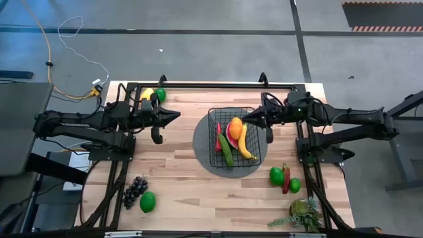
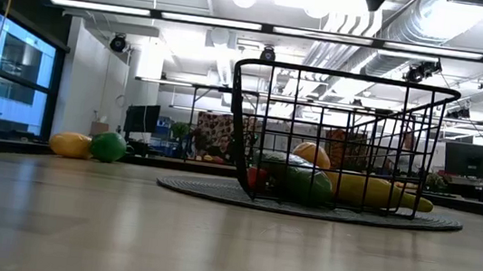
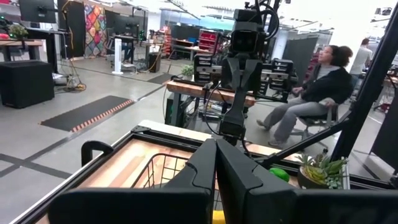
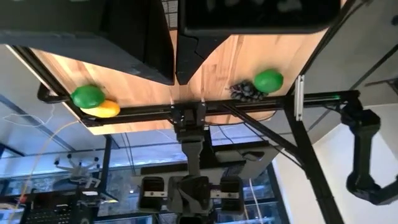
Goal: Build produce basket
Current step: Put the green lime into the black wire basket
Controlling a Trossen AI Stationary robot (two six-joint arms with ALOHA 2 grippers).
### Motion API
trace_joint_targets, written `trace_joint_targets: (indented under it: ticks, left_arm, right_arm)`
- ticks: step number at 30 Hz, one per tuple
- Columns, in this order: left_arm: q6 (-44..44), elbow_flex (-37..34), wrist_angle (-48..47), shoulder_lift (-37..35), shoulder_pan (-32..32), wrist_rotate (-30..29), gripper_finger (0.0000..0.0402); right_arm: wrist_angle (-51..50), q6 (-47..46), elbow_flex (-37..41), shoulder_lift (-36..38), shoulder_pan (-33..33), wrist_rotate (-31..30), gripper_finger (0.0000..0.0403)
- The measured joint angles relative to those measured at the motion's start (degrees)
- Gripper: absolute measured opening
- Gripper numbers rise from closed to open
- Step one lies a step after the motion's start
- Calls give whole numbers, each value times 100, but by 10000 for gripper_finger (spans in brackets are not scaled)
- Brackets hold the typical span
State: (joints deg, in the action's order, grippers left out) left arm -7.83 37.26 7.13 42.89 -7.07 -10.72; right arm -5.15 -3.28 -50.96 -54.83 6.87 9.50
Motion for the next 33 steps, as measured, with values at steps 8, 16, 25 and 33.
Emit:
trace_joint_targets:
  ticks: [8,16,25,33]
  left_arm:
    - [4,0,-2,-1,0,0,3]
    - [6,0,-2,0,0,2,3]
    - [414,0,-2,0,0,-408,30]
    - [504,0,-2,0,-2,-886,160]
  right_arm:
    - [-195,139,0,0,0,-2,0]
    - [-240,132,0,0,0,-4,0]
    - [-238,119,0,0,0,-20,0]
    - [-236,119,0,0,0,-20,0]
